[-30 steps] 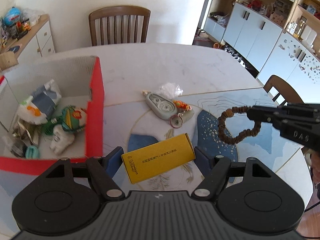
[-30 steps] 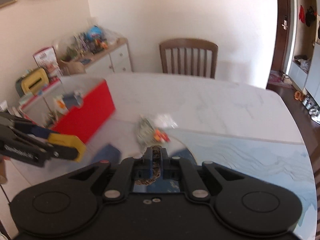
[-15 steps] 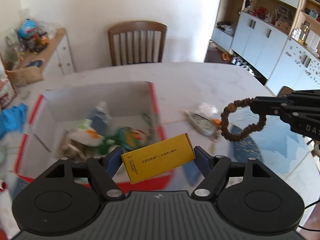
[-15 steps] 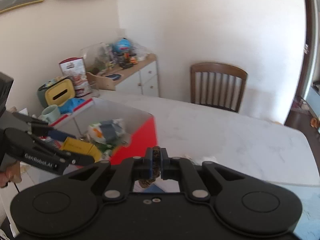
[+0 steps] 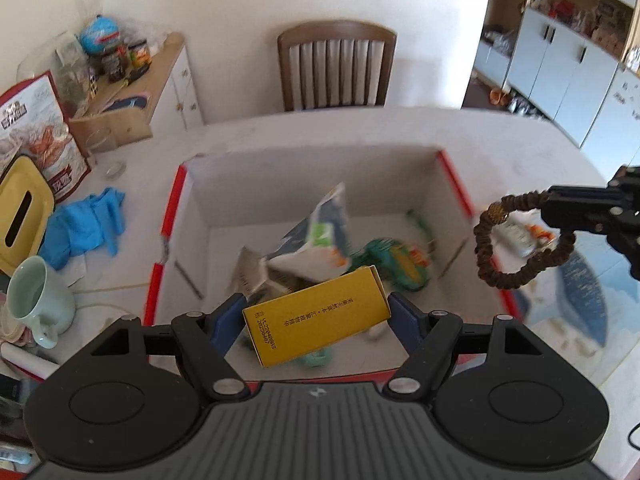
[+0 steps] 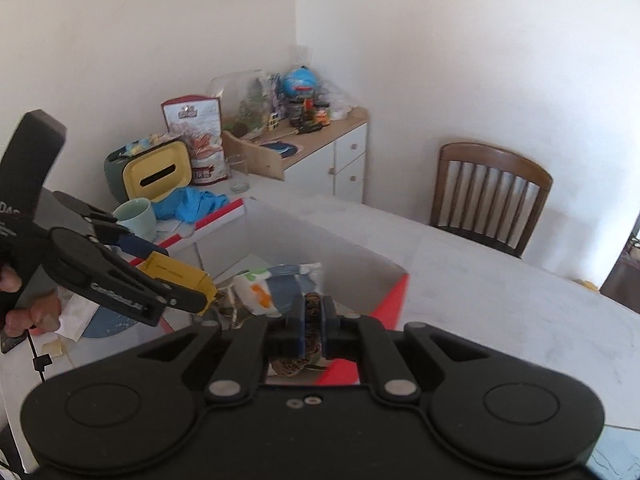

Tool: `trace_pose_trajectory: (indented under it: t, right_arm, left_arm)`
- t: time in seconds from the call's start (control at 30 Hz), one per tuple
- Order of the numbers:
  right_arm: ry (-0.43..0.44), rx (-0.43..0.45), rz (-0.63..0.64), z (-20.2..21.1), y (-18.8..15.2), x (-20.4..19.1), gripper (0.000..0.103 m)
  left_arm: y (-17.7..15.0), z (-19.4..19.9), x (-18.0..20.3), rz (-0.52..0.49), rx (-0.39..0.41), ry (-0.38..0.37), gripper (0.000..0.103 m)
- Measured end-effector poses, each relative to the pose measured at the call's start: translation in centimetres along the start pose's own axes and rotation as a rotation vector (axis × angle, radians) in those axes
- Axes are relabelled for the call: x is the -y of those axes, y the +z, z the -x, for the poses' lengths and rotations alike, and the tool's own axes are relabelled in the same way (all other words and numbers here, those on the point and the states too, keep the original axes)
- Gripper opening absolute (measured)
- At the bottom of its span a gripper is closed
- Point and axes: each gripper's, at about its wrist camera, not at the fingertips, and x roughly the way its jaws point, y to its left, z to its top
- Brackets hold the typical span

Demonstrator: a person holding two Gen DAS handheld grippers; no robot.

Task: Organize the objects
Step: 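Carry the yellow box and bracelet over the red box with both grippers, then drop the yellow box and bracelet into the red box, opening both grippers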

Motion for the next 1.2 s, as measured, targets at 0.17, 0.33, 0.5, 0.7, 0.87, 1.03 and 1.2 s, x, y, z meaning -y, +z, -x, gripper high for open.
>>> trace_pose_trajectory:
  t: [0.17, 0.33, 0.5, 0.7, 0.87, 1.03, 1.2]
  right_arm:
    - [0.022, -0.044, 0.036, -3.0, 0.1, -1.7, 0.006]
    - [0.037, -0.093, 0.052, -5.6, -0.3, -2.9, 0.006]
    - [0.044, -0.161, 0.053, -8.1, -1.4, -3.0, 0.006]
    - [0.020, -0.248, 0.057, -10.1, -2.9, -2.7, 0.006]
    - [0.004, -0.274, 0.060, -10.7, -3.2, -2.8, 0.006]
    - [-0.007, -0.290, 0.063, -11.0, -3.3, -2.9, 0.006]
    - [-0.008, -0.282, 0.037, -10.5, -3.2, -2.6, 0.012]
  left_arm:
    - [0.1, -2.6, -1.2, -0.029, -0.055, 0.015, 0.076]
    - [0.5, -4.8, -1.8, -0.041, -0.095, 0.017, 0.077]
    - [0.5, -6.5, -1.6, -0.048, -0.125, 0.008, 0.077]
    - [0.3, -7.8, -1.1, -0.068, -0.158, 0.001, 0.077]
    - [0.3, -8.8, -0.9, -0.077, -0.190, -0.004, 0.077]
    - [0.2, -9.3, -1.0, -0.069, -0.206, -0.010, 0.077]
    - [0.2, -9.1, -1.1, -0.060, -0.194, -0.018, 0.077]
